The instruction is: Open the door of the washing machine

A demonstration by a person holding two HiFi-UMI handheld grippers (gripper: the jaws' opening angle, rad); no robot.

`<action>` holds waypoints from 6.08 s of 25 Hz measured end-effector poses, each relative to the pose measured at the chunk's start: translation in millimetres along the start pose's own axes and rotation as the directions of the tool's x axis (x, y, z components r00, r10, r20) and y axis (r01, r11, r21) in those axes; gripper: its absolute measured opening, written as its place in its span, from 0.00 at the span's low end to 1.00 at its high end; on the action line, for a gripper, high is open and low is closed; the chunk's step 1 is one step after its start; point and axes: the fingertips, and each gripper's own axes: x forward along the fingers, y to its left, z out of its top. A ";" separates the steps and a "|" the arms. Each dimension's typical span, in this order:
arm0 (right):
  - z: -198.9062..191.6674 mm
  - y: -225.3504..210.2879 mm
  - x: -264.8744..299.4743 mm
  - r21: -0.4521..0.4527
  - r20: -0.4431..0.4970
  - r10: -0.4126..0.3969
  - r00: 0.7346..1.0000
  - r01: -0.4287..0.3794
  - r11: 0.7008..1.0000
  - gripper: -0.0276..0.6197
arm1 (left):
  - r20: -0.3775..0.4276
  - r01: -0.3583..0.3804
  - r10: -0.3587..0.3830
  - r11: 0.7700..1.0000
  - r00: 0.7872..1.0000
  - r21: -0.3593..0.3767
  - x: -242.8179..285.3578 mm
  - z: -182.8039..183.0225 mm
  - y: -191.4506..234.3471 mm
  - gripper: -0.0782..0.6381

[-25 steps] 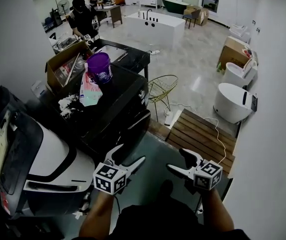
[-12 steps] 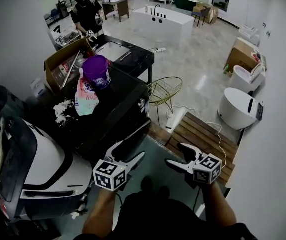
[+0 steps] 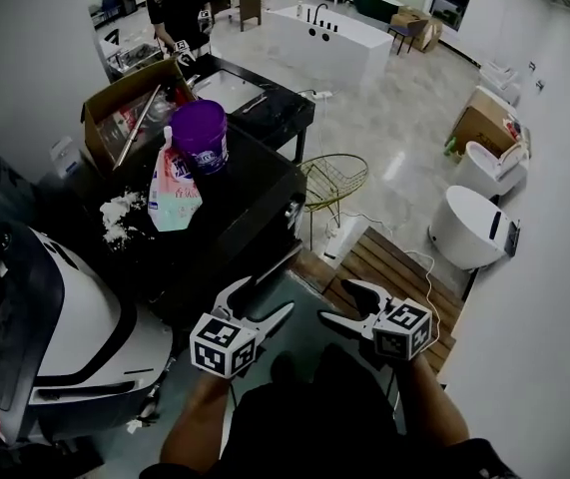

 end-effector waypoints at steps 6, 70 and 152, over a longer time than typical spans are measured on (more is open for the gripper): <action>-3.3 -13.0 34.7 -0.018 -0.066 0.070 0.995 -0.072 0.997 0.64 | -0.028 -0.053 0.052 0.998 0.998 -0.027 5.9 -10.3 20.6 0.67; -186.5 -255.5 277.8 -0.586 -0.737 -0.131 0.663 -0.531 0.612 0.33 | -0.303 -0.478 0.382 0.792 0.873 -0.379 125.9 -121.7 111.7 0.64; -30.4 -170.1 36.1 -0.346 -0.250 0.093 0.964 -0.178 0.921 0.17 | -0.041 -0.637 0.670 0.682 0.741 -0.360 -27.9 -53.1 -22.8 0.60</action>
